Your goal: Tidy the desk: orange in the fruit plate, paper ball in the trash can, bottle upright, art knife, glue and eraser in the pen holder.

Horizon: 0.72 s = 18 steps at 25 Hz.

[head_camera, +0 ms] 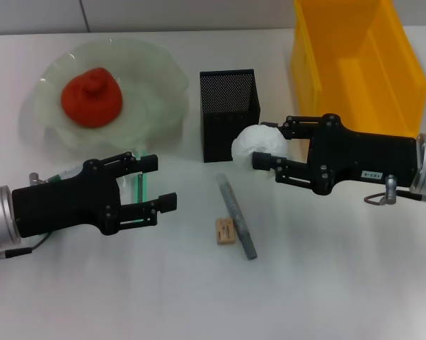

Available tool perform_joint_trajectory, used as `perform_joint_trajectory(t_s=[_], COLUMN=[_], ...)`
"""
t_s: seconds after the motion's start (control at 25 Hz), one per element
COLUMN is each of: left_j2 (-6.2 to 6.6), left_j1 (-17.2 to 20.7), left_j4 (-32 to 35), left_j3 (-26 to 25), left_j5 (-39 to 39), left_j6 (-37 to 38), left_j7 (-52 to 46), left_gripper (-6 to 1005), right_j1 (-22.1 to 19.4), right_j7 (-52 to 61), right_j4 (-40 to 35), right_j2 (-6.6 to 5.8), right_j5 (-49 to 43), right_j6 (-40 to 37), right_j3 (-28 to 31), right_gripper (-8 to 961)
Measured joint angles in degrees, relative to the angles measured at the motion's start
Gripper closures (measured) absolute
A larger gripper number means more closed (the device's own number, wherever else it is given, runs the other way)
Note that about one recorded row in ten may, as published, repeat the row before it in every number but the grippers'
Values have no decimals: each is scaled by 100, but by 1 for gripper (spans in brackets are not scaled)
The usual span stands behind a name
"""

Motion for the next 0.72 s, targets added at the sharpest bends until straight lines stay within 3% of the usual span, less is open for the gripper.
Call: perform_joint_trajectory(t_s=[0.2, 0.48, 0.72], left_j2=[3, 1, 0], left_j1=[-35, -54, -36], left_j4=[0, 0, 0], left_j3=[-2, 0, 1], left_j5=[0, 0, 0], left_j6=[-1, -3, 0], left_j7=[-31, -34, -43], left_gripper=[191, 190, 190], right_j1=[-33, -203, -258], right_j7=[-100, -849, -1528], right_j4=[191, 690, 1098], right_j2=[26, 114, 124], right_j5=[183, 525, 1429], right_j6=[55, 171, 733], right_j3=[115, 1472, 1975], right_gripper=[469, 470, 470])
